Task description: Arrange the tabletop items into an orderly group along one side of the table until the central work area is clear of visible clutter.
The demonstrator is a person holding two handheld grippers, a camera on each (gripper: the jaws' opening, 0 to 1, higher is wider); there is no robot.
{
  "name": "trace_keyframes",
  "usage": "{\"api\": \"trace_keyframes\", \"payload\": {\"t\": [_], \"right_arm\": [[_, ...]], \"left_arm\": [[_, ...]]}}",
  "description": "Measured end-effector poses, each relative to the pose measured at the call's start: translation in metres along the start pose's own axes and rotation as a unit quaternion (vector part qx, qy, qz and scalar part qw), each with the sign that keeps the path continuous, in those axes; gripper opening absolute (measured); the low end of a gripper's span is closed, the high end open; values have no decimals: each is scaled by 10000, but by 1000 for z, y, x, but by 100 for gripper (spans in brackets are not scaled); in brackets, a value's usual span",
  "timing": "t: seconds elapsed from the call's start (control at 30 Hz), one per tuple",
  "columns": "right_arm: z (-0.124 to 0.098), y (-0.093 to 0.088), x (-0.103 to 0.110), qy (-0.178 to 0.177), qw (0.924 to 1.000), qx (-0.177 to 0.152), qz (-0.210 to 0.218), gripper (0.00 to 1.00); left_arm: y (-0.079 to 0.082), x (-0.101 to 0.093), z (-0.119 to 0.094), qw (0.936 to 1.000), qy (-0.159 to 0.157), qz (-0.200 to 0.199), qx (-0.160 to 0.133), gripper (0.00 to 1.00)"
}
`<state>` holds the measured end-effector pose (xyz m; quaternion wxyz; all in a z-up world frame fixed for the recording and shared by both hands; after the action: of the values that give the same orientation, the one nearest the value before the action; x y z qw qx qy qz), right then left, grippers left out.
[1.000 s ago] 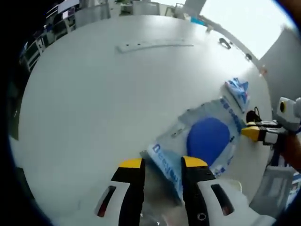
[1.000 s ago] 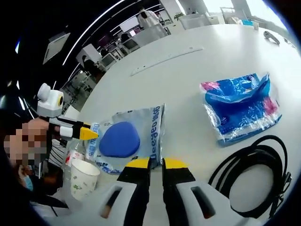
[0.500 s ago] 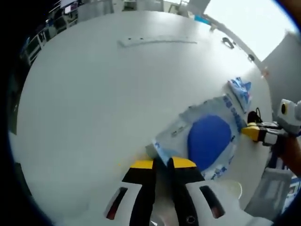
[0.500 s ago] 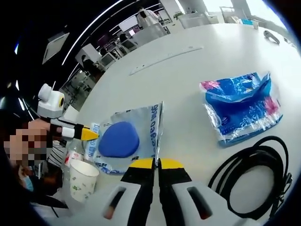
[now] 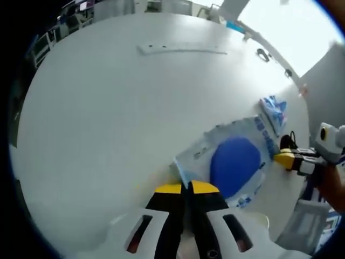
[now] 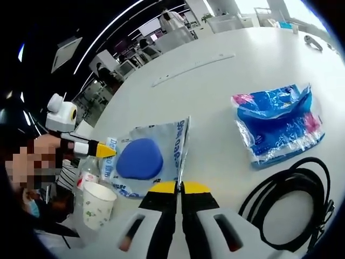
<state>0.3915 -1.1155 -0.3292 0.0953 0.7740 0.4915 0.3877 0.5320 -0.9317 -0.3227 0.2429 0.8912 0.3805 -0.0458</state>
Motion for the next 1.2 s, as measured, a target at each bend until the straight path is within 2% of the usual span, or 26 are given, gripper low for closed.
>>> {"api": "trace_keyframes", "payload": {"t": [0.6,1.07,1.2], "right_arm": [[-10,12,0,72,9998,-161,54,0],[-20,29,-11,58,9993,-348,104,0],[-21,33,-13,39,9992,-380,108,0]], "left_arm": [[5,-8,-4,9998,-100,-29,-139,0],[21,-20,-1,9992,-197,87,-349,0],[24,-22,0,9989,-247,8,-392,0]]}}
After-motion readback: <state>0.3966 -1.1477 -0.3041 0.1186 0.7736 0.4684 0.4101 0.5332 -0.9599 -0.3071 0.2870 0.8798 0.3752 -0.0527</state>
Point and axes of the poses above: the point that each gripper's makers call its tool centre point, and the gripper's own axes: z roughly forward along the fingers, x roughly to its left, y roughly out of its top, the point moved 5 cm from there along -z, roughly backward along the fingers, and after that the axes turned 4 degrees about z, right-handed, at the moved point
